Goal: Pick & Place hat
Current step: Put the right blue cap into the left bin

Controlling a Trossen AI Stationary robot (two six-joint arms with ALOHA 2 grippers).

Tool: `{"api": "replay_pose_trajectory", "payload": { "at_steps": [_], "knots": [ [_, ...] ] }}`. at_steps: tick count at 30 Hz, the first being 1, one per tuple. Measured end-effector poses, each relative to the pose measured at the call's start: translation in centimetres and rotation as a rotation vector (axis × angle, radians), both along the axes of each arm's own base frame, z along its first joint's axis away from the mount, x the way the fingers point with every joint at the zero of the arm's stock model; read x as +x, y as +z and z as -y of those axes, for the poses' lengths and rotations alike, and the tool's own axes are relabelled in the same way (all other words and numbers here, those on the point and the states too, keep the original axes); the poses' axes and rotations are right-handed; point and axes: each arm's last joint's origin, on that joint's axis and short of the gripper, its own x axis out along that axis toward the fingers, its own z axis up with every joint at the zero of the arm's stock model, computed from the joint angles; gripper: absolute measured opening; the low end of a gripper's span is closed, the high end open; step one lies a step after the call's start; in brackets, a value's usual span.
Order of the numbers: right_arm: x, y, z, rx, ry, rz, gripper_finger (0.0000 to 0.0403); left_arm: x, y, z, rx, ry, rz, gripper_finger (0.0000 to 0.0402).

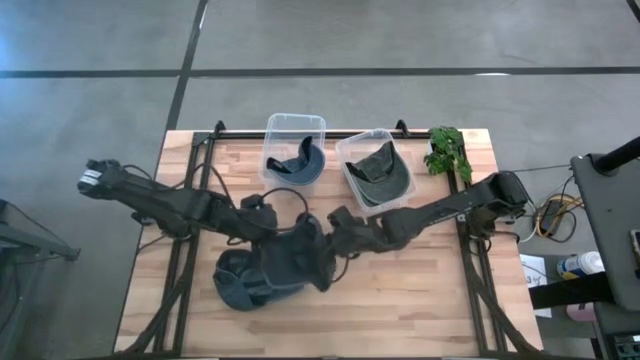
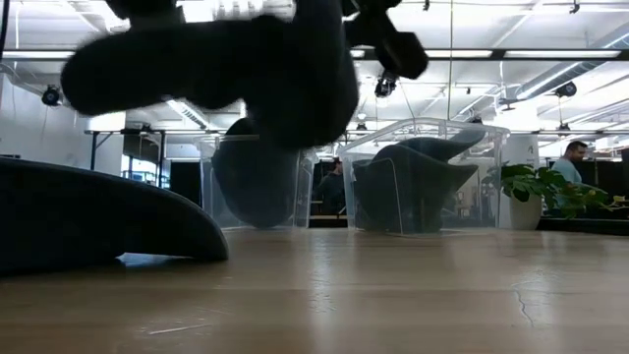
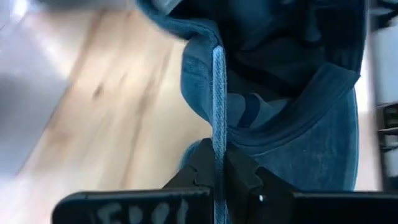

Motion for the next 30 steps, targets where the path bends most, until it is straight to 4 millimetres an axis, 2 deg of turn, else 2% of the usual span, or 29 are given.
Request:
{"api": "replay_pose_trajectory", "payload": {
  "at_steps": [7,12,14,15,18,19,21,24,27,30],
  "knots": [
    [-1.5,-0.6,0.1,-0.017,-0.037,-0.151,0.0060,-0.3,-0.9,-0.3,0.011,0.053,-0.096,0.0010],
    [-3.4,1.0,0.2,-0.067,-0.056,-0.211,0.0059,-1.2,-1.2,-0.3,0.000,0.024,-0.207,0.0010],
    [-4.3,1.9,0.2,-0.074,-0.049,-0.214,0.0059,-1.6,0.0,-0.4,-0.004,0.015,-0.243,0.0010],
    [-4.7,2.3,0.2,-0.073,-0.045,-0.212,0.0059,-1.7,1.5,-0.4,-0.011,0.012,-0.217,0.0010],
    [-6.0,3.7,-0.1,-0.075,-0.051,-0.185,0.0059,-2.4,6.4,-0.6,0.038,0.013,-0.022,0.0010],
    [-6.3,4.0,-0.1,-0.083,-0.058,-0.172,0.0059,-2.6,7.2,-0.8,0.096,0.027,0.016,0.0010],
    [-6.7,4.6,0.0,-0.098,-0.070,-0.146,0.0059,-3.2,7.1,-1.3,0.179,0.032,-0.014,0.0009],
    [-7.0,5.0,0.2,-0.101,-0.079,-0.132,0.0059,-3.2,7.1,-1.2,0.073,-0.014,-0.049,0.0009],
    [-7.0,5.2,0.1,-0.100,-0.079,-0.128,0.0059,-3.5,5.9,-1.3,0.179,0.108,-0.070,0.0009],
    [-7.0,5.1,0.1,-0.099,-0.077,-0.133,0.0059,-3.2,6.0,-1.2,0.039,0.012,-0.060,0.0007]
  ]
}}
